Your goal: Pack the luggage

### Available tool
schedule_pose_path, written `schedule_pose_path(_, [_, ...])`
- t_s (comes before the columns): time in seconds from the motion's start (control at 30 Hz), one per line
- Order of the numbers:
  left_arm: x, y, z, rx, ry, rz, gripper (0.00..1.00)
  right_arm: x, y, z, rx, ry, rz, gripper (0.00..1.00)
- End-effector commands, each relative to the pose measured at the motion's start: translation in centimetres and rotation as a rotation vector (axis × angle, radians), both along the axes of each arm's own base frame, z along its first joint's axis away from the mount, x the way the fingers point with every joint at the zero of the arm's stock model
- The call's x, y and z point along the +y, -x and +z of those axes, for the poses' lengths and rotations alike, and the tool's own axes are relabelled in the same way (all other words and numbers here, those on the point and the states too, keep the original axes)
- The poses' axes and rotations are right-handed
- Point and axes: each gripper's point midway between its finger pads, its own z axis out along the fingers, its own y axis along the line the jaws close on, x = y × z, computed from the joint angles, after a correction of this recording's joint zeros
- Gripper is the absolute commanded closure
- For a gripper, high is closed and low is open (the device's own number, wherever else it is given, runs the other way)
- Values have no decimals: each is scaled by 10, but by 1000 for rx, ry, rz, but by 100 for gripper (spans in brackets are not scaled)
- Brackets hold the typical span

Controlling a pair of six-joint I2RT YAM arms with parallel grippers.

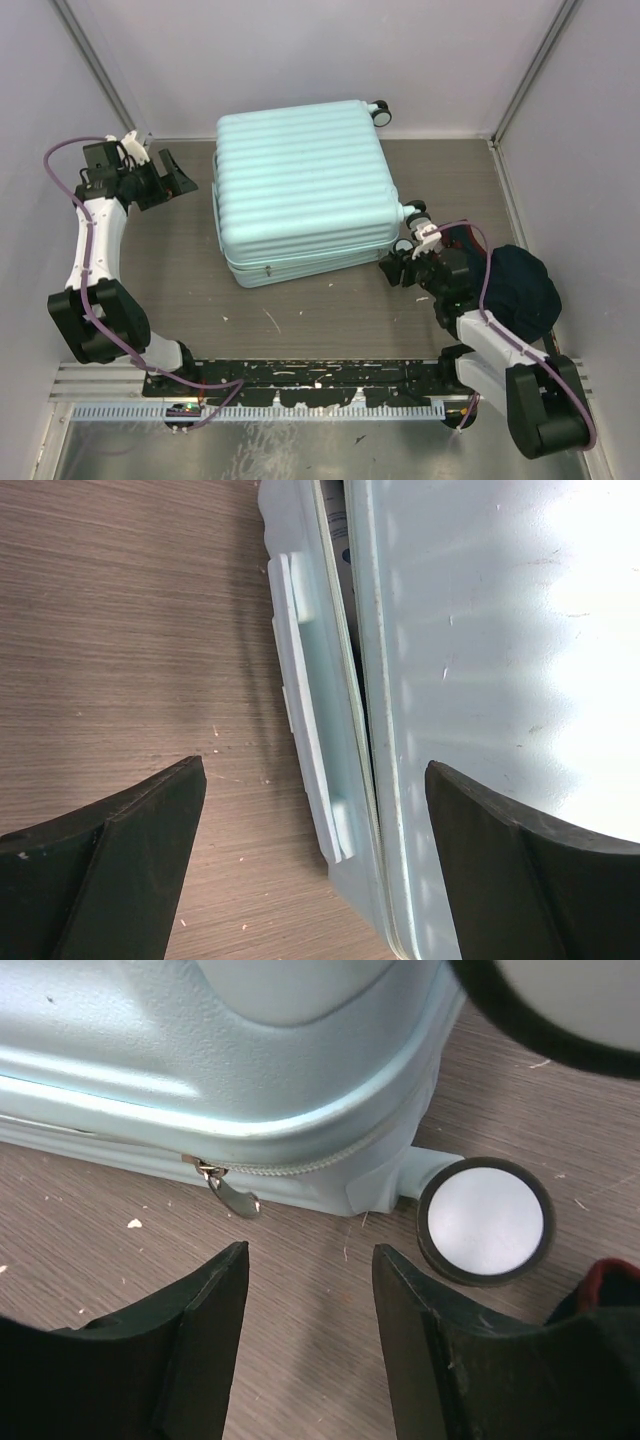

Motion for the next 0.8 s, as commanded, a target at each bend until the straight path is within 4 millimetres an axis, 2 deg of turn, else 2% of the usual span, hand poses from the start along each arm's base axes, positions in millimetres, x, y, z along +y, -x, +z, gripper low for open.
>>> schedule_pose_path(0.0, [-1,-9,20,-65,-4,-19,9,15,-28,52,-243,39,50,43])
schedule_pose_path(0.17, [-1,-3,10,-37,-9,-10,9,33,-25,56,-302,57,102,44])
schedule_pose_path(0.27, [-1,0,1,-11,5,2,9,37,-29,57,-323,73,82,51])
schedule_pose_path(0.4, [-3,2,-8,16,25,10,10,29,-38,57,-330,96,7,71])
schedule_pose_path(0.5, [-2,6,-19,55,26,15,11,20,-41,58,-341,123,-37,94])
schedule_pose_path(0.53, [-1,7,-25,77,22,23,11,18,-42,59,-345,134,-45,98])
schedule_pose_path(0.63, [5,12,-49,151,10,56,12,16,-41,62,-359,153,-45,99])
schedule_pose_path(0.77, [6,7,-76,216,16,70,20,20,-40,62,-359,157,-18,99])
